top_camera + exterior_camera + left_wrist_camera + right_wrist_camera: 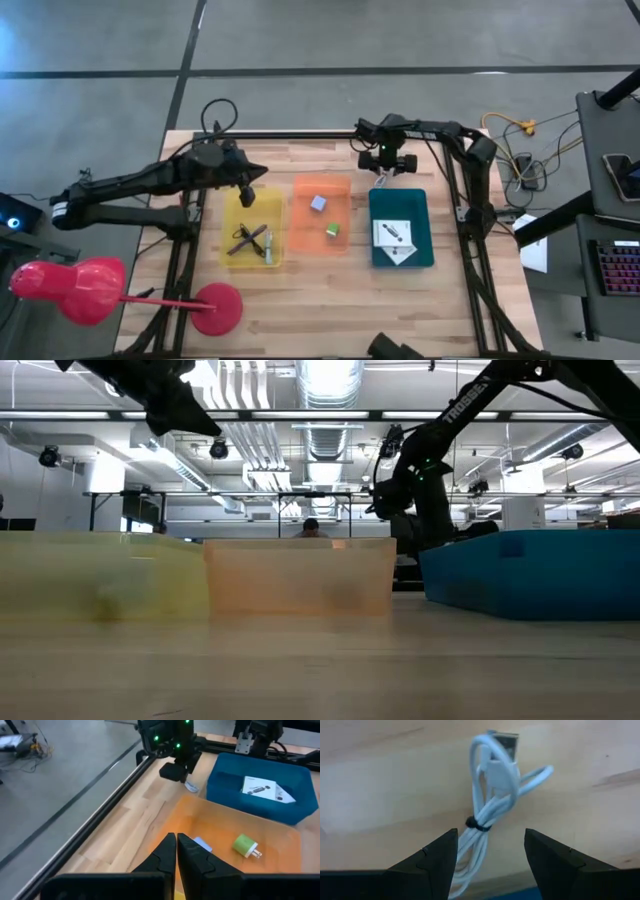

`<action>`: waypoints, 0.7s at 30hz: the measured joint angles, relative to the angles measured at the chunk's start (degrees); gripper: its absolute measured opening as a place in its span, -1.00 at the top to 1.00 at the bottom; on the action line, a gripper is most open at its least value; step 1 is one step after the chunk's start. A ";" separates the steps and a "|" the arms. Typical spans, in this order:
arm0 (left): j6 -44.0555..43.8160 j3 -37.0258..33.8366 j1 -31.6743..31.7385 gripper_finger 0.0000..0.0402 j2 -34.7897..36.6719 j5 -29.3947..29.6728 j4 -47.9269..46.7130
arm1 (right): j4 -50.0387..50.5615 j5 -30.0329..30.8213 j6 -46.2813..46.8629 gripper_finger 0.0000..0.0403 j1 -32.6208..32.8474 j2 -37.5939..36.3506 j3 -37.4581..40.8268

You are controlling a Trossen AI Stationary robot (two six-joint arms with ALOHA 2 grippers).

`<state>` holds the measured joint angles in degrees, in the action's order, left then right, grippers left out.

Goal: Pick and place items into bin
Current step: Put the white charger cable into the yellow bin

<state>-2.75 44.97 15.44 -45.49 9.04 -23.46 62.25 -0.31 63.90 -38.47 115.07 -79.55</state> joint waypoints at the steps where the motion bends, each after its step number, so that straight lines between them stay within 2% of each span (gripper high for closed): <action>1: 0.47 0.00 0.00 1.00 0.33 -0.07 0.05 | -0.53 -0.16 0.67 -0.06 -0.22 -0.23 0.28; 6: 3.35 0.00 0.11 1.00 0.51 -0.07 0.09 | -3.29 -2.06 1.74 -0.05 -1.99 -0.26 0.52; 10: 3.28 0.00 0.33 1.00 0.34 -0.07 0.07 | -4.64 -2.39 2.50 0.08 -3.04 0.44 2.01; 14: 3.24 0.00 0.33 1.00 0.32 -0.07 0.08 | -5.46 -2.43 2.70 0.36 -3.95 0.15 3.06; 19: 3.21 0.00 0.31 1.00 0.10 -0.07 0.12 | -5.76 -1.28 1.25 0.79 -3.88 0.06 2.93; 21: 3.20 0.00 0.33 1.00 -0.25 -0.07 0.21 | -6.37 -0.64 -0.06 0.89 -3.62 -0.16 2.29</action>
<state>0.45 44.97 15.77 -45.74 8.97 -23.24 55.88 -0.96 63.84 -42.08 114.91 -77.26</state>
